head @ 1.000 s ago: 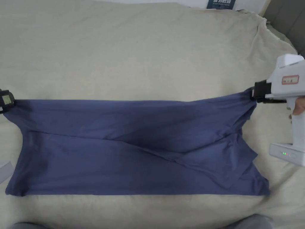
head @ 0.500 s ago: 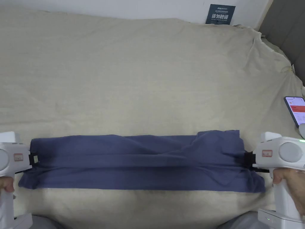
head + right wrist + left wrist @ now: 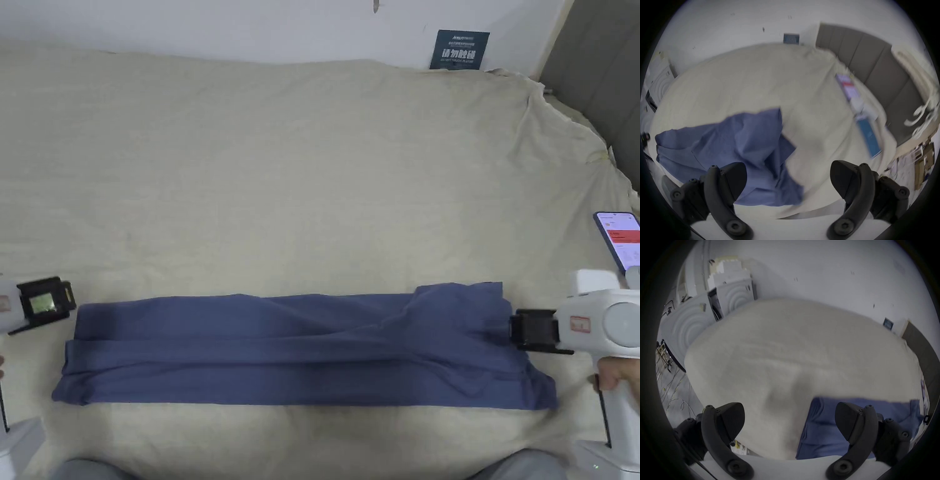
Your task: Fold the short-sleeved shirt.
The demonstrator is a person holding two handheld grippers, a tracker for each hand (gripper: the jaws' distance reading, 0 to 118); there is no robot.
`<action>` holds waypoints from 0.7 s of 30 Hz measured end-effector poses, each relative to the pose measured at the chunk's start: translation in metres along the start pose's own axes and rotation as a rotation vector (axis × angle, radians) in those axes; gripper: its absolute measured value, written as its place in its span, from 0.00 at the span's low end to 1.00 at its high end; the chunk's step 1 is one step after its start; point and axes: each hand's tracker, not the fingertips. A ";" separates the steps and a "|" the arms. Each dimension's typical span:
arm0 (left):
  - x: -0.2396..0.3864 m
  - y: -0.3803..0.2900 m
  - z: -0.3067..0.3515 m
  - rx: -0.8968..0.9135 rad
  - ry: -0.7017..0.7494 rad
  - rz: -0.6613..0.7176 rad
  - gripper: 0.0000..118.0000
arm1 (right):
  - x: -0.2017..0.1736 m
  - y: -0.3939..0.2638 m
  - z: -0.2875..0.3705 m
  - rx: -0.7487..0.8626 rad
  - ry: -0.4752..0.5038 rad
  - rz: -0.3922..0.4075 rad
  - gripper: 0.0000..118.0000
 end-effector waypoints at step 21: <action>0.100 -0.030 0.100 0.541 -0.266 -0.213 0.00 | -0.041 -0.009 0.104 0.677 0.132 -0.133 0.05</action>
